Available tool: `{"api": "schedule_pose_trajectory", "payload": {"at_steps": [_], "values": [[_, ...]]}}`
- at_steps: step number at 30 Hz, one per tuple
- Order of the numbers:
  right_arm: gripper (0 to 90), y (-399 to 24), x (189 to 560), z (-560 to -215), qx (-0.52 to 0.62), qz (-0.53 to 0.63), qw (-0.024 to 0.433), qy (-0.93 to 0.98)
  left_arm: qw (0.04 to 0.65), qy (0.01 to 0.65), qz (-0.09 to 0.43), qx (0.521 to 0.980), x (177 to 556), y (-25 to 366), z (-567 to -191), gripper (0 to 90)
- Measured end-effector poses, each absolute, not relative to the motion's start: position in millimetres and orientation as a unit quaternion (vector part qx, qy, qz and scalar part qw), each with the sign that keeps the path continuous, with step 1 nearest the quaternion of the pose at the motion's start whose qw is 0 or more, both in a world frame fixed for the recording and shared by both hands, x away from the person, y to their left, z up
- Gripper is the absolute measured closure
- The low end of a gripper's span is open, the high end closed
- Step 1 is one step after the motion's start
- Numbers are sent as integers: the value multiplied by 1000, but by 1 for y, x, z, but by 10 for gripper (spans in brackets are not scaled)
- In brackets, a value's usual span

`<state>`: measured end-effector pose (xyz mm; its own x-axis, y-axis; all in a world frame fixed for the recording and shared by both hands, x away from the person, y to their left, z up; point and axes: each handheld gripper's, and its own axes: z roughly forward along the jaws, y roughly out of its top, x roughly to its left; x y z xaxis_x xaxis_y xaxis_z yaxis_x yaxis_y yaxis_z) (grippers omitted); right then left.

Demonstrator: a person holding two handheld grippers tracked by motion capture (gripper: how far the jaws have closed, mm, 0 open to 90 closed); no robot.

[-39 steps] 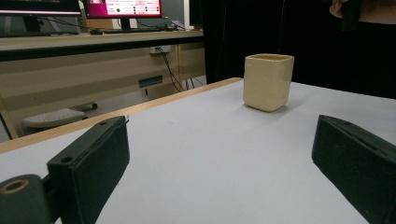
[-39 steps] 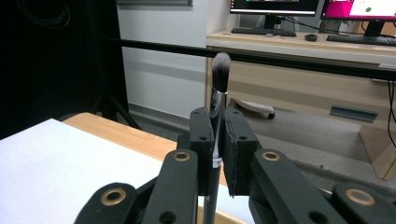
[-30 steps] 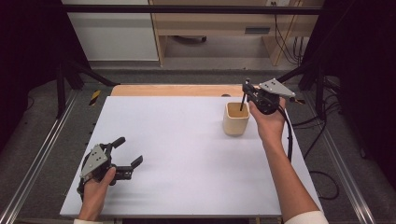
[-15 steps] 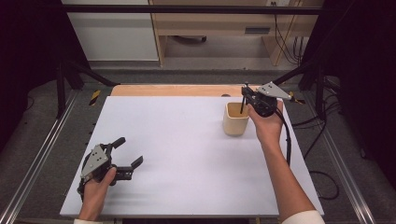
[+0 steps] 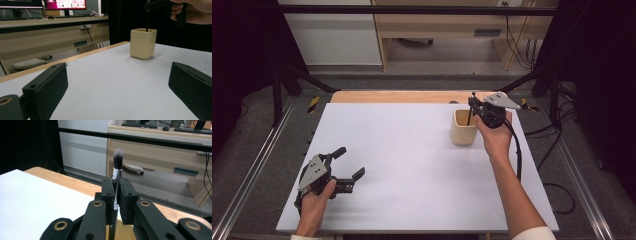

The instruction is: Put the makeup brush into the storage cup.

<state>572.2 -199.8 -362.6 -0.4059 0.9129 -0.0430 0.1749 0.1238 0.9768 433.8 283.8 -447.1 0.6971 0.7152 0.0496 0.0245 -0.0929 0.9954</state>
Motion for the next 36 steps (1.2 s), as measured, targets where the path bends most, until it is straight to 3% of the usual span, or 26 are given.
{"api": "schedule_pose_trajectory", "payload": {"at_steps": [30,32,36], "values": [[831,-202,565,-383,425,509,342,666,612,266,282,689,433,282,-447,25],[779,-202,564,-382,426,511,342,664,612,266,282,689,433,282,-447,26],[535,-202,560,-378,432,516,344,655,611,267,286,688,433,282,-447,26]]}}
